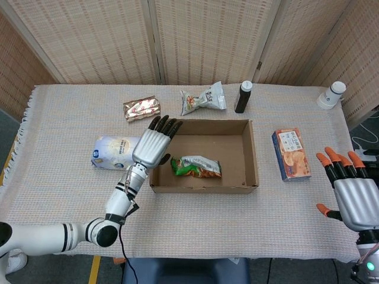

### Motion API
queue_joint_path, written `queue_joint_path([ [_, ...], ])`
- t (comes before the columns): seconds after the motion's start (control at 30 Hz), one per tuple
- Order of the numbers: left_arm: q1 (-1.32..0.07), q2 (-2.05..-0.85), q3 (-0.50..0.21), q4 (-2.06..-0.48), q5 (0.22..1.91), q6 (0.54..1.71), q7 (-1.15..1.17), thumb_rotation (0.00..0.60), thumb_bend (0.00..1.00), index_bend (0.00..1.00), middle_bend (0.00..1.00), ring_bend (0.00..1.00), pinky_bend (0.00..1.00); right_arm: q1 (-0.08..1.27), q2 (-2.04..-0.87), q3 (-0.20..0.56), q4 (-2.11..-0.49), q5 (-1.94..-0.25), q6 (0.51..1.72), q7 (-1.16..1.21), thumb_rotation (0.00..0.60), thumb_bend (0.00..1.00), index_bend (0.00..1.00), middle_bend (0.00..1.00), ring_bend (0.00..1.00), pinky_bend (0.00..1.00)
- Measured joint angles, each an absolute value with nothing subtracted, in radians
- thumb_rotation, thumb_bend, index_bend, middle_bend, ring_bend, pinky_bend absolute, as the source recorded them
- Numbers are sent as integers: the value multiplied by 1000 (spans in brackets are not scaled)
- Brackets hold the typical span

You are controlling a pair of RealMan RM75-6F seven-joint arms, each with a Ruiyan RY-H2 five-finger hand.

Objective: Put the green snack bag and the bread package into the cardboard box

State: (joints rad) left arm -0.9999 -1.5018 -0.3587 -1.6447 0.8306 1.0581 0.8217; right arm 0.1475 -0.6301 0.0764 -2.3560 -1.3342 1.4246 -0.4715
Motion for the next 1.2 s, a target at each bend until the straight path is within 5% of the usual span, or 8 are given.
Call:
queue_joint_path([
  [0.23,-974,-1271,-297,-1706,666,938,835,600,229,0,0,0,32,153,-640,73,-2356,-1329,1413,-488,600,27,81,0,0,0],
  [0.5,-1018,-1162,-237,-1739,464,805,810,600,219,0,0,0,31,164,-662,71,-2356,-1320,1401,-516,600,27,91,0,0,0],
  [1.2,-1146,-1257,-59,-1536,412,748,778,600,219,0,0,0,33,159,-656,70,-2356,-1307,1418,-514,600,27,90,0,0,0],
])
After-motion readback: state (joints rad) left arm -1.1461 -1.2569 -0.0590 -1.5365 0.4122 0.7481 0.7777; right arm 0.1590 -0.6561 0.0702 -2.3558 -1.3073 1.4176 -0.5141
